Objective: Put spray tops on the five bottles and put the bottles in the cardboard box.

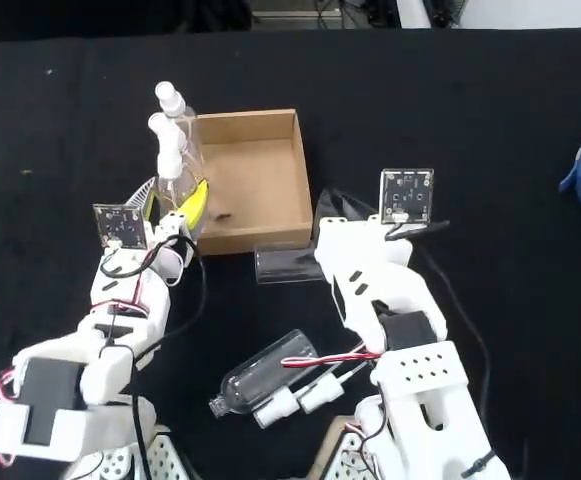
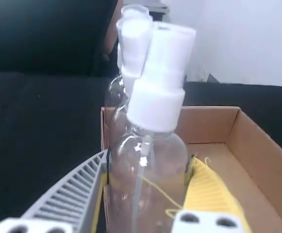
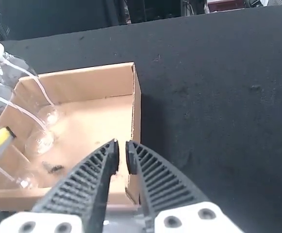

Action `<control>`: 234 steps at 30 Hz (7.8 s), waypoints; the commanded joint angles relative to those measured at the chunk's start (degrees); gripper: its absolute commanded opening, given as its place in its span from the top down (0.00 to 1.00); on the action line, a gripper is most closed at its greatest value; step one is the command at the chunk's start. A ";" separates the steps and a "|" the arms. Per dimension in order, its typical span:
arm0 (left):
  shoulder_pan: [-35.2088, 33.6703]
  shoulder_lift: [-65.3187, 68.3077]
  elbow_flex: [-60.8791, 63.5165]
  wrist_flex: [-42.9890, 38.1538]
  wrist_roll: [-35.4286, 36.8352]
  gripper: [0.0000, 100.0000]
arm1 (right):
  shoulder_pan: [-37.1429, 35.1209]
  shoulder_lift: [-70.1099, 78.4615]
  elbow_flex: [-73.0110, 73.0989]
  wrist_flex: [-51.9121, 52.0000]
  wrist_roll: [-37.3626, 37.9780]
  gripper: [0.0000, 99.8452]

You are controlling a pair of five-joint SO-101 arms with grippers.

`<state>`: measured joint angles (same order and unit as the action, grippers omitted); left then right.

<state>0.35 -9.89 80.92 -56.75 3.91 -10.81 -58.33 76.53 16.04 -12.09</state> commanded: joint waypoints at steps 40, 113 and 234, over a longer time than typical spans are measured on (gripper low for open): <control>-0.48 1.23 -2.24 -1.23 0.09 0.97 | -0.62 -1.01 0.22 -2.90 3.60 0.99; 1.54 -10.55 3.38 4.57 1.32 0.79 | -0.62 -1.01 0.13 -2.90 3.87 0.99; 34.77 -36.04 -22.29 113.23 -16.00 0.78 | 21.89 -1.01 -6.90 -0.53 3.43 0.99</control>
<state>34.46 -46.02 59.65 58.68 -12.79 9.93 -58.33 74.68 15.60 -8.75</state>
